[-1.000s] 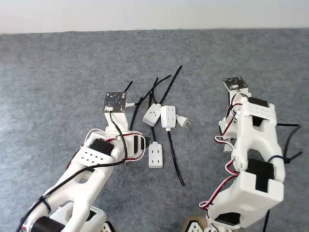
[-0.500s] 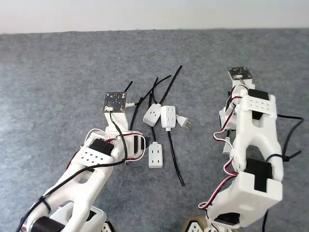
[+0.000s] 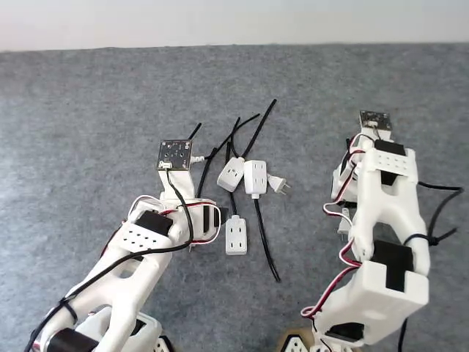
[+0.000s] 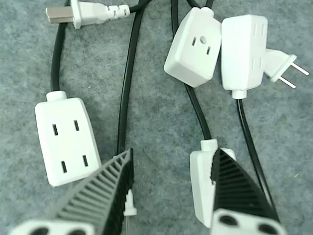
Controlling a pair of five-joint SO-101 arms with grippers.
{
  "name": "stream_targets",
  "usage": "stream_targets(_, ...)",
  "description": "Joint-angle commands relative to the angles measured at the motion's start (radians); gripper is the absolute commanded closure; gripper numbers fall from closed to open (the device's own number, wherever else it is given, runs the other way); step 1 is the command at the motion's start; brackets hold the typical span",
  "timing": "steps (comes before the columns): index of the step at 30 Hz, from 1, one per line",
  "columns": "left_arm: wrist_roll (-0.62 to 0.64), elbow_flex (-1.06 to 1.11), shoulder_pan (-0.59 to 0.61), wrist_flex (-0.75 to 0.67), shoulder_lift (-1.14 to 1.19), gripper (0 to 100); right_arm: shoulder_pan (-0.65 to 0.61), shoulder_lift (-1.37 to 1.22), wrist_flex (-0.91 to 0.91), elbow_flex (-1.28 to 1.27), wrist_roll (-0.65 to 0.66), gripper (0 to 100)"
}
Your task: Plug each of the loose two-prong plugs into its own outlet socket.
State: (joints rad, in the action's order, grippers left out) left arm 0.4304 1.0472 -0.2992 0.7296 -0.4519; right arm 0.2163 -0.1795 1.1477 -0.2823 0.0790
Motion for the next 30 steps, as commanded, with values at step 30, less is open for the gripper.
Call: stream_targets(30, -0.008, -0.008, 0.000, -0.020, -0.021, 75, 0.018, 0.054, -0.005, 0.018, 0.120, 87.6)
